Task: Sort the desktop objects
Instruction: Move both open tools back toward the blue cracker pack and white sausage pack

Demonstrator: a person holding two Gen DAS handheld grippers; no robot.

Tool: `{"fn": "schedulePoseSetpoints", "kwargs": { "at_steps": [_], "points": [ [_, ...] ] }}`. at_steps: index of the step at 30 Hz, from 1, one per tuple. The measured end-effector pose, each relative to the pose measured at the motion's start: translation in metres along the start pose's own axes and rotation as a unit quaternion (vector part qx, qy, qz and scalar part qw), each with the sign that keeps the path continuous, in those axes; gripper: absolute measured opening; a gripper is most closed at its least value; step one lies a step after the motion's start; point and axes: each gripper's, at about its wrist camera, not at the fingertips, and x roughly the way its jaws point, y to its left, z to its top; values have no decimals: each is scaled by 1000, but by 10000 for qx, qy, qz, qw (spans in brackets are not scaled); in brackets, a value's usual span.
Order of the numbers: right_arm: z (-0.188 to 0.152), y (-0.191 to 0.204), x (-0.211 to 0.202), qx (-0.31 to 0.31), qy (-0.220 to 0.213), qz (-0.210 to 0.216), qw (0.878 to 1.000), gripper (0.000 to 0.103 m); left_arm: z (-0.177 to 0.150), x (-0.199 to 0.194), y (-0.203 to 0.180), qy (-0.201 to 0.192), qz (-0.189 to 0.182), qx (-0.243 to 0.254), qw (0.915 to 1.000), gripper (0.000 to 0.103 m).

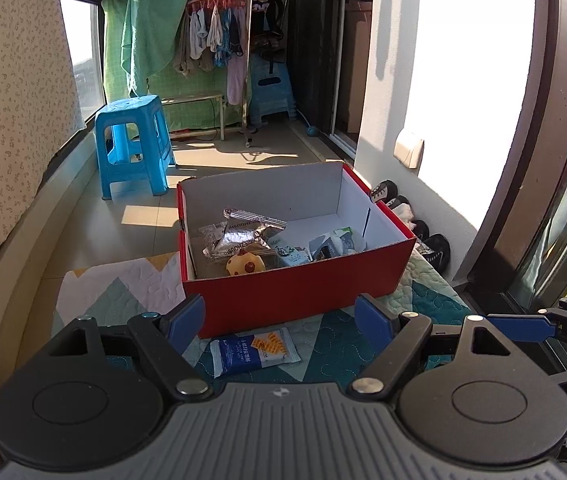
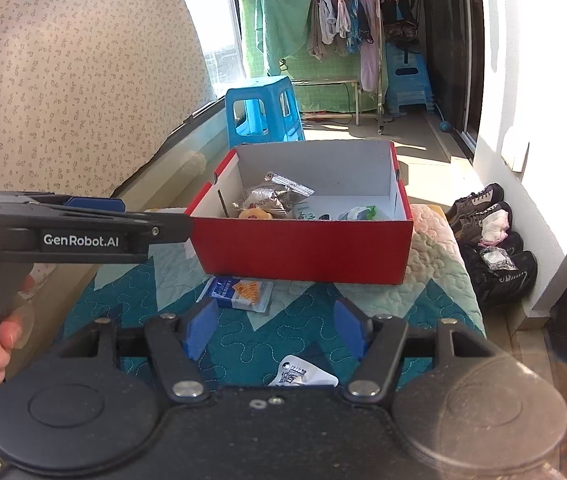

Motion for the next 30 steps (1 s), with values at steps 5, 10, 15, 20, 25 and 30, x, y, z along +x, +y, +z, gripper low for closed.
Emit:
{"fn": "schedulePoseSetpoints", "kwargs": {
  "at_steps": [5,10,15,20,25,30],
  "points": [
    [-19,3,0,25,-8,-45,10000,65,-16,0,2,48,-10,-35,10000,82],
    [-36,2,8,156,2,-15,9999,65,-35,4,7,56,32,-117,9999,82],
    [-52,-2,20,393,50,-44,9992,65,-54,12,9,36,136,-53,9999,82],
    [-62,-4,34,536,179,-117,9983,65,-69,28,15,234,98,-187,9995,83],
    [-69,-4,48,584,305,-243,9975,65,-80,45,22,359,119,-241,9990,83],
    [-77,-3,66,624,553,-232,9962,66,-90,60,28,489,118,-309,9983,84]
  ]
}}
